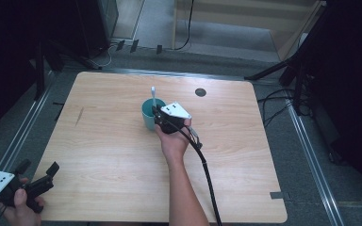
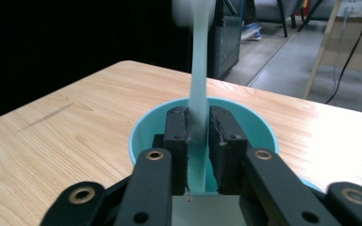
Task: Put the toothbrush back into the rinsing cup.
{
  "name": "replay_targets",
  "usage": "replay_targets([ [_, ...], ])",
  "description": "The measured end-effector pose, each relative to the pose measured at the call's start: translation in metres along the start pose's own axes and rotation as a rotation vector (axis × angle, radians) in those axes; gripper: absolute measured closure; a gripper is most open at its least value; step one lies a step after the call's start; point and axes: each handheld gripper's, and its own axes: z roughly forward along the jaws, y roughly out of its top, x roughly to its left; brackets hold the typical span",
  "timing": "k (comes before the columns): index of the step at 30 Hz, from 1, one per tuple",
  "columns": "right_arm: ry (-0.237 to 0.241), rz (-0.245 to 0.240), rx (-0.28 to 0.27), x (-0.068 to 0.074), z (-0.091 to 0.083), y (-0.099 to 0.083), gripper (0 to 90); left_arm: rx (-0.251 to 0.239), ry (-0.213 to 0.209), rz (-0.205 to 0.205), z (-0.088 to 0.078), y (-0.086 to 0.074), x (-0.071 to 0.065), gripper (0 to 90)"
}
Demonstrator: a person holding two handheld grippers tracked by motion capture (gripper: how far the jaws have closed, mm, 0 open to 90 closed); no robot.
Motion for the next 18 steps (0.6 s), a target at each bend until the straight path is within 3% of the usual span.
replay_targets([
  [7, 0.025, 0.013, -0.024, -0.007, -0.011, 0.007, 67.5, 0.000, 0.000, -0.002, 0.000, 0.000, 0.000, 0.0],
  [8, 0.015, -0.005, -0.019, -0.008, -0.013, 0.009, 62.8, 0.000, 0.000, -0.002, 0.000, 0.000, 0.000, 0.0],
  [9, -0.010, -0.036, -0.023, -0.009, -0.016, 0.011, 63.7, 0.000, 0.001, 0.002, 0.000, 0.000, 0.000, 0.0],
  [12, -0.027, -0.038, -0.029, -0.013, -0.023, 0.013, 62.8, 0.001, 0.002, 0.006, 0.000, 0.000, 0.000, 0.0],
  [13, -0.032, 0.000, -0.037, -0.018, -0.029, 0.015, 58.6, 0.002, 0.002, 0.006, 0.000, 0.000, -0.001, 0.0],
  [16, -0.048, 0.025, -0.047, -0.022, -0.035, 0.016, 50.7, 0.002, 0.003, 0.007, 0.000, 0.000, -0.001, 0.0],
  [18, -0.045, 0.077, -0.026, -0.029, -0.047, 0.019, 44.1, 0.001, 0.002, 0.007, 0.000, 0.000, 0.000, 0.0],
])
